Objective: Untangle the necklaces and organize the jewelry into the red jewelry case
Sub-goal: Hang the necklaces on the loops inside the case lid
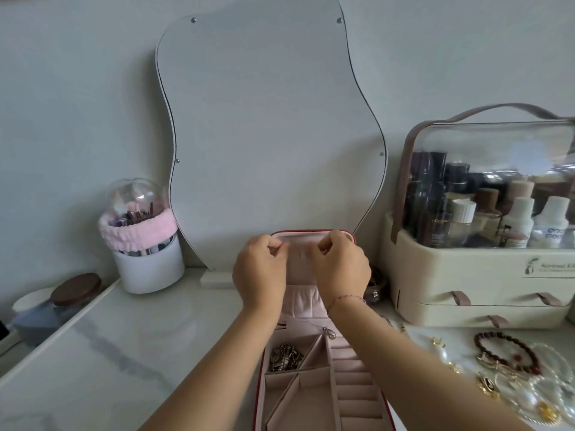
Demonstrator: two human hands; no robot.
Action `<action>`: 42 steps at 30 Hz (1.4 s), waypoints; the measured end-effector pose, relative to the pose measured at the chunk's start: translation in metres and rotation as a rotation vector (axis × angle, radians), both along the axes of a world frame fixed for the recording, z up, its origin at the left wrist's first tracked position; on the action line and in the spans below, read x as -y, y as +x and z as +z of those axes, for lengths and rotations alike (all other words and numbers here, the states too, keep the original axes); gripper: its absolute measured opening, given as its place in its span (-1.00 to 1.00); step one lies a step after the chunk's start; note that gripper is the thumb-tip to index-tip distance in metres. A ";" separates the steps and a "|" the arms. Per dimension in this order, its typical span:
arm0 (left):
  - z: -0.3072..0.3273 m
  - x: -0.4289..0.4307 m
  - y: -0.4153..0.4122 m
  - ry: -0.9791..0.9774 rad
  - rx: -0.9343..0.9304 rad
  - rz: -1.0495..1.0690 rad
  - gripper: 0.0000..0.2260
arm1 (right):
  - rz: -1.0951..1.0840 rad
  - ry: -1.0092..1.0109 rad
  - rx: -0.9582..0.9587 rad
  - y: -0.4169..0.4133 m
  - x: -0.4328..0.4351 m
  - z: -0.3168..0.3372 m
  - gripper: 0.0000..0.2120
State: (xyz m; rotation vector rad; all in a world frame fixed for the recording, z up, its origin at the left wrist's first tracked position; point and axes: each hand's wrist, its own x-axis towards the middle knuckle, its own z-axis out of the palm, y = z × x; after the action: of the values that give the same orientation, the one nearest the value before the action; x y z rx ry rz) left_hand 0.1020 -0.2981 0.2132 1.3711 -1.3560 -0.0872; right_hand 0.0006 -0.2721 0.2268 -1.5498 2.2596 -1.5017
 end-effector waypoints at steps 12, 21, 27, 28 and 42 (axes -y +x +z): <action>-0.029 -0.032 0.021 0.272 0.100 -0.275 -0.91 | 0.300 0.205 0.054 -0.012 -0.020 -0.025 -0.72; -0.028 -0.071 0.028 0.085 0.064 -0.585 -0.81 | 0.723 0.353 0.834 -0.016 -0.061 -0.017 -0.80; -0.031 -0.046 0.020 0.060 0.231 -0.462 -0.56 | 0.656 0.332 0.673 -0.024 -0.092 -0.011 -0.77; -0.033 -0.044 0.018 0.051 0.278 -0.453 -0.51 | 0.632 0.349 0.572 -0.026 -0.098 -0.011 -0.76; -0.052 -0.031 0.011 0.109 0.460 -0.372 -0.40 | 0.575 0.218 0.418 -0.033 -0.080 0.014 -0.73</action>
State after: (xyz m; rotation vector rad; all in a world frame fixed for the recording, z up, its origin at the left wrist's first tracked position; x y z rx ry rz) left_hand 0.1126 -0.2670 0.1609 1.2565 -2.0106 -0.0980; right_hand -0.0326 -0.1924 0.2408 -1.4709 1.5175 -1.2202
